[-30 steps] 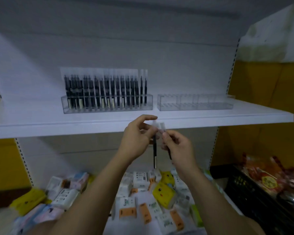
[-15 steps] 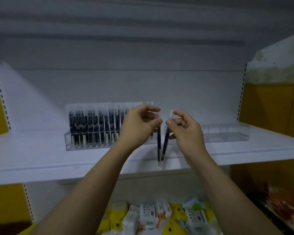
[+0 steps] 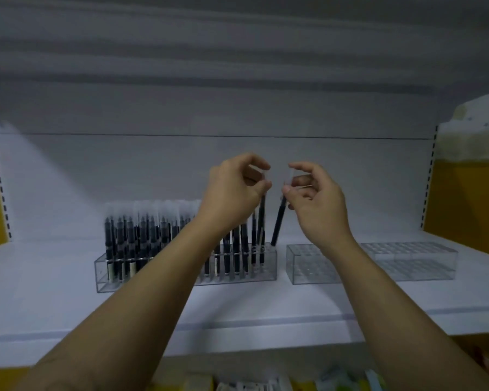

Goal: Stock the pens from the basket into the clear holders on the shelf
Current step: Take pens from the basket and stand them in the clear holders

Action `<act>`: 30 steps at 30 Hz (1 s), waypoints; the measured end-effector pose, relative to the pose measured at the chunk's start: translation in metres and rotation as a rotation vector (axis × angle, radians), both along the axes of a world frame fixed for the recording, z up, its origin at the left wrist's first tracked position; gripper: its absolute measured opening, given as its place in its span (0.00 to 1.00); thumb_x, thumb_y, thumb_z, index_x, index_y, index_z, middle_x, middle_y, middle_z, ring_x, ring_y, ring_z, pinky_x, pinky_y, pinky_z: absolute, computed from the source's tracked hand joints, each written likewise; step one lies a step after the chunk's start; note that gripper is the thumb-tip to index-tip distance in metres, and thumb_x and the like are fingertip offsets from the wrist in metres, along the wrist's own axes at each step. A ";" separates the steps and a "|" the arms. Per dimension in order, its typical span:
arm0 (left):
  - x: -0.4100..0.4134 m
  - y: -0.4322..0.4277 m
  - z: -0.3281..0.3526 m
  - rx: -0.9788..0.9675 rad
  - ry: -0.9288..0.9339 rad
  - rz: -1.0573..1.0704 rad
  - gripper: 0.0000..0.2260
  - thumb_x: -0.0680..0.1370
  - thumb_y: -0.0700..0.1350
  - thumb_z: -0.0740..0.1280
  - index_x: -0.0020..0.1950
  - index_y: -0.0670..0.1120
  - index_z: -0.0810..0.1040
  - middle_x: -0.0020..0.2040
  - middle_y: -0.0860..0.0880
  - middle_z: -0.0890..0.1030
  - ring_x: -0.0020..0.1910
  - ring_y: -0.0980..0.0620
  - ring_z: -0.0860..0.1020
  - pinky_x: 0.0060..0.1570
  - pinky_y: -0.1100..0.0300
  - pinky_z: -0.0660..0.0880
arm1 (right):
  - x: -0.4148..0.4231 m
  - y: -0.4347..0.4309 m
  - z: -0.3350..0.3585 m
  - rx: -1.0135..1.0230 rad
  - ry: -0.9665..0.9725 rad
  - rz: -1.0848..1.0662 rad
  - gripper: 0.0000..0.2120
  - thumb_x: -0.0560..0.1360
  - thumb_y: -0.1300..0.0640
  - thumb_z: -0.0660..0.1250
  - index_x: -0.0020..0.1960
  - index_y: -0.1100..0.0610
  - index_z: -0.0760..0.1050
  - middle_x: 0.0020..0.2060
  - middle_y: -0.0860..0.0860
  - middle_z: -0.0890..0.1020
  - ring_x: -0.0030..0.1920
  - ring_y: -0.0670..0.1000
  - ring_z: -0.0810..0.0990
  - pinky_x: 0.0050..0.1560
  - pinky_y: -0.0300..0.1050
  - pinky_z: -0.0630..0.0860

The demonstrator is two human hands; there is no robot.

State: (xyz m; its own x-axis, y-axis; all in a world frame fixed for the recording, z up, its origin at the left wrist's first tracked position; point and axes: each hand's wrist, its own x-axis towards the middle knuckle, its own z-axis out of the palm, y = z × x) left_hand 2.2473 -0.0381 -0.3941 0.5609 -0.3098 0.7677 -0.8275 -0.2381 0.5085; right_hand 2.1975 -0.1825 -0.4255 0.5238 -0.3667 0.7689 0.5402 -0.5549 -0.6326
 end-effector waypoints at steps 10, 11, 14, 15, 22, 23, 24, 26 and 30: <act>0.023 -0.007 -0.014 0.090 -0.036 0.142 0.08 0.76 0.47 0.70 0.54 0.50 0.78 0.43 0.54 0.81 0.42 0.58 0.79 0.41 0.66 0.76 | 0.033 -0.003 -0.005 -0.037 0.030 -0.057 0.14 0.76 0.60 0.70 0.58 0.47 0.75 0.42 0.43 0.77 0.39 0.44 0.79 0.43 0.35 0.77; 0.025 -0.007 -0.015 0.131 -0.023 0.163 0.07 0.76 0.48 0.70 0.53 0.50 0.78 0.43 0.54 0.81 0.42 0.58 0.79 0.41 0.65 0.76 | 0.035 -0.003 -0.005 -0.037 0.034 -0.061 0.14 0.76 0.60 0.70 0.58 0.47 0.75 0.42 0.43 0.77 0.39 0.43 0.79 0.43 0.36 0.78; 0.029 -0.005 -0.018 0.299 -0.010 0.259 0.06 0.77 0.50 0.68 0.52 0.51 0.79 0.50 0.54 0.82 0.49 0.53 0.79 0.53 0.55 0.76 | 0.039 -0.004 -0.003 -0.054 0.068 -0.067 0.15 0.75 0.59 0.70 0.59 0.48 0.75 0.42 0.43 0.77 0.37 0.41 0.78 0.44 0.35 0.78; 0.030 -0.004 -0.019 0.328 -0.021 0.287 0.05 0.77 0.50 0.68 0.52 0.51 0.79 0.52 0.53 0.82 0.52 0.52 0.79 0.57 0.52 0.75 | 0.040 -0.003 -0.004 -0.083 0.092 -0.072 0.14 0.75 0.59 0.70 0.59 0.49 0.76 0.42 0.42 0.77 0.37 0.40 0.78 0.43 0.32 0.76; 0.031 -0.004 -0.023 0.323 -0.104 0.332 0.07 0.77 0.49 0.67 0.54 0.51 0.79 0.53 0.53 0.82 0.54 0.51 0.78 0.62 0.50 0.71 | 0.037 0.003 -0.017 -0.392 0.270 -0.166 0.12 0.78 0.56 0.65 0.60 0.48 0.78 0.53 0.48 0.78 0.46 0.45 0.77 0.49 0.40 0.75; 0.031 -0.003 -0.024 0.321 -0.118 0.335 0.07 0.77 0.49 0.67 0.54 0.51 0.79 0.53 0.53 0.82 0.55 0.51 0.77 0.62 0.51 0.70 | 0.036 0.003 -0.018 -0.398 0.286 -0.164 0.13 0.78 0.56 0.65 0.62 0.48 0.77 0.54 0.48 0.78 0.47 0.45 0.76 0.50 0.40 0.75; 0.032 -0.002 -0.025 0.328 -0.133 0.339 0.08 0.77 0.49 0.67 0.55 0.51 0.79 0.54 0.52 0.82 0.56 0.51 0.77 0.64 0.51 0.69 | 0.034 0.002 -0.018 -0.405 0.300 -0.160 0.14 0.79 0.56 0.65 0.63 0.48 0.76 0.54 0.48 0.78 0.47 0.45 0.76 0.51 0.41 0.75; 0.032 -0.002 -0.027 0.364 -0.180 0.352 0.10 0.78 0.49 0.66 0.58 0.51 0.78 0.56 0.52 0.81 0.58 0.51 0.76 0.69 0.51 0.64 | 0.031 0.002 -0.019 -0.427 0.320 -0.158 0.16 0.79 0.56 0.64 0.66 0.47 0.74 0.56 0.48 0.78 0.49 0.45 0.76 0.53 0.41 0.74; 0.029 0.002 -0.031 0.414 -0.251 0.376 0.14 0.78 0.50 0.66 0.63 0.51 0.75 0.60 0.52 0.79 0.61 0.51 0.75 0.75 0.51 0.53 | 0.021 0.002 -0.018 -0.440 0.337 -0.174 0.22 0.78 0.54 0.66 0.71 0.46 0.69 0.58 0.47 0.76 0.53 0.45 0.75 0.56 0.41 0.73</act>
State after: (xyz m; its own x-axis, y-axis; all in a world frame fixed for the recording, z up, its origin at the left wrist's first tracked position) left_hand 2.2764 -0.0358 -0.4252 0.5071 -0.4264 0.7490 -0.7311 -0.6730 0.1119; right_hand 2.2188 -0.1810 -0.4439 0.7268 -0.1529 0.6696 0.2263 -0.8672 -0.4436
